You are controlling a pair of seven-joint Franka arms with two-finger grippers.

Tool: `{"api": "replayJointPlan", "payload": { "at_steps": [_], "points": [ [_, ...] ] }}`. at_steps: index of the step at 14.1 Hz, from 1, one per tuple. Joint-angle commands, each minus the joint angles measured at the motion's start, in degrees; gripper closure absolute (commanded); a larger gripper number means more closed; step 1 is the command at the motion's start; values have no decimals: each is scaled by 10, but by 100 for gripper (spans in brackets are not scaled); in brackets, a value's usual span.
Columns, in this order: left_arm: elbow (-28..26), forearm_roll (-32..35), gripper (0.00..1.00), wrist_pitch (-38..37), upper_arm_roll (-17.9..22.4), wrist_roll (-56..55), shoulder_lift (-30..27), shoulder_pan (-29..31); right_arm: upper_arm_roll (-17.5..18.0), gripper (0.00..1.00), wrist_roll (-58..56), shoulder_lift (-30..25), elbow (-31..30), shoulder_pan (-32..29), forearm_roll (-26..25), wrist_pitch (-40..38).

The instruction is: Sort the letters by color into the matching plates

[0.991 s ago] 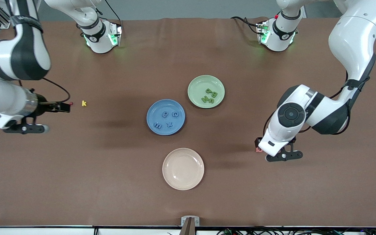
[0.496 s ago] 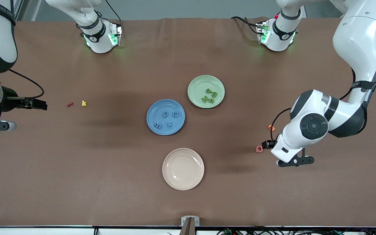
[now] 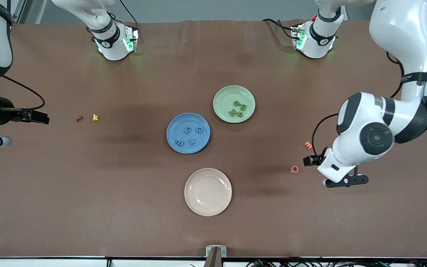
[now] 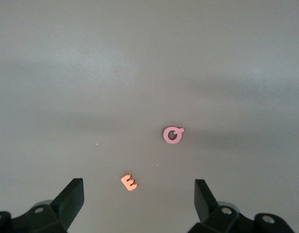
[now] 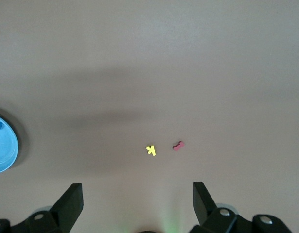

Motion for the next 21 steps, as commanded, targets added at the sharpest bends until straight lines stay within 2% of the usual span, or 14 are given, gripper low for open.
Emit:
{"api": "replayJointPlan", "payload": {
  "at_steps": [1, 8, 12, 17, 21],
  "points": [
    [-11, -40, 0, -12, 50, 46, -49, -17, 8, 0, 0, -1, 13, -9, -3, -11],
    [-19, -48, 0, -99, 94, 72, -146, -4, 10, 0, 6, 4, 50, -11, -5, -11],
    [-58, -61, 0, -127, 94, 99, -234, 29, 9, 0, -1, 1, 63, -10, -4, -12],
    [-64, -61, 0, -198, 96, 165, -295, 49, 8, 0, 6, -1, 65, -12, -8, -17],
    [-110, -63, 0, -198, 92, 167, -354, 49, 10, 0, 5, -8, 63, -12, 1, -30]
  ]
}}
